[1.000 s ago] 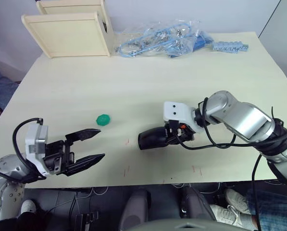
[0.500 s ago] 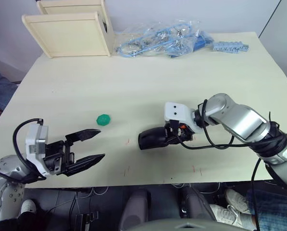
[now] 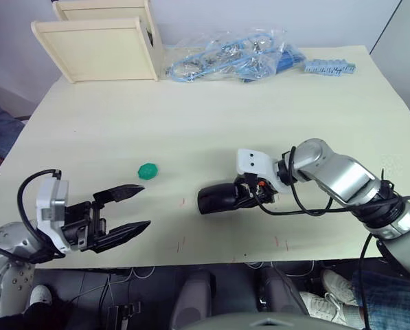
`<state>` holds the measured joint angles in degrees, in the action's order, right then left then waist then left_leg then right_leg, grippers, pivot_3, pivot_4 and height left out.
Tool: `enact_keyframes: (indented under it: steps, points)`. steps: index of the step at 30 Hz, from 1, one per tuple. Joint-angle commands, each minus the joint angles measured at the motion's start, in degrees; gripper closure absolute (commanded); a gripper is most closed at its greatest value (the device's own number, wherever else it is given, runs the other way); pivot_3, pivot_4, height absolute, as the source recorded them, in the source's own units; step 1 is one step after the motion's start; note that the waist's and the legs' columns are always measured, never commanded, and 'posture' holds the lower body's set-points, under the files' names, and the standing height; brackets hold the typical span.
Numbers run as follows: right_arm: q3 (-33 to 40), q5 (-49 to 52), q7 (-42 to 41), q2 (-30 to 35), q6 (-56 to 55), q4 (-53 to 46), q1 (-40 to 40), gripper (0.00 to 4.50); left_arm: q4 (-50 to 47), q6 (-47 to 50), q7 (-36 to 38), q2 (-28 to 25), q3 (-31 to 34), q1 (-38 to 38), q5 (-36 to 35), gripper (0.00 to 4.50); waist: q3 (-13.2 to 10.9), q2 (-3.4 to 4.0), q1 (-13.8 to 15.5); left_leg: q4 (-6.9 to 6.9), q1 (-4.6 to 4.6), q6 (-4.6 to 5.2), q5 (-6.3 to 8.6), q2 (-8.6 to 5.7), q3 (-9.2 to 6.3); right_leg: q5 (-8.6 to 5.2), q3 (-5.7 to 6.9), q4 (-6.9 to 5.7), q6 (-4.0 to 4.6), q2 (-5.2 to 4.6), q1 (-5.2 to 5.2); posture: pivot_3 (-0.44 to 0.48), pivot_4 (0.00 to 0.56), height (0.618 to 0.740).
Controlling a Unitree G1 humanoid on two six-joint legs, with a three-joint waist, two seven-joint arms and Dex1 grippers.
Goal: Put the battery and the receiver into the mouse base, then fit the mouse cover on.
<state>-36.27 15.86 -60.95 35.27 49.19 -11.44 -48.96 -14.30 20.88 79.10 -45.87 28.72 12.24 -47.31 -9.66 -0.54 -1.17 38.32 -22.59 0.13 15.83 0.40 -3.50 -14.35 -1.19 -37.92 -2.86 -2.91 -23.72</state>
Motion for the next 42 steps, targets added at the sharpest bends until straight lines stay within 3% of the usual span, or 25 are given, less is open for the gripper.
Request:
enact_keyframes:
  steps: [1,20,42]
  points:
    - [2.2,-0.8,-0.9,-0.3,-2.4,0.0,0.2,1.69,-0.9,-0.5,0.7,-0.6,1.9,0.6,-0.7,0.0,0.0,0.0,0.0,0.0,0.0,0.0,0.0,0.0,0.01,0.0,-0.01,0.0,0.0,0.0,0.0,0.0,0.15,0.74]
    - [1.5,-4.5,-6.2,-1.4,-9.2,5.8,-0.1,1.69,-0.6,-0.8,1.2,-0.7,2.0,1.1,-0.5,0.0,0.0,0.0,0.0,0.0,0.0,0.0,0.0,0.0,0.0,0.0,0.0,0.0,0.0,0.0,0.0,0.0,0.15,0.74]
    - [1.4,-8.2,-9.5,-4.5,-9.6,8.1,-1.2,1.69,-1.1,-1.2,1.1,-0.4,1.9,1.8,-0.3,0.0,0.0,0.0,0.0,0.0,0.0,-0.01,0.0,0.0,-0.01,0.0,0.0,-0.01,0.0,0.0,0.0,0.0,0.15,0.74]
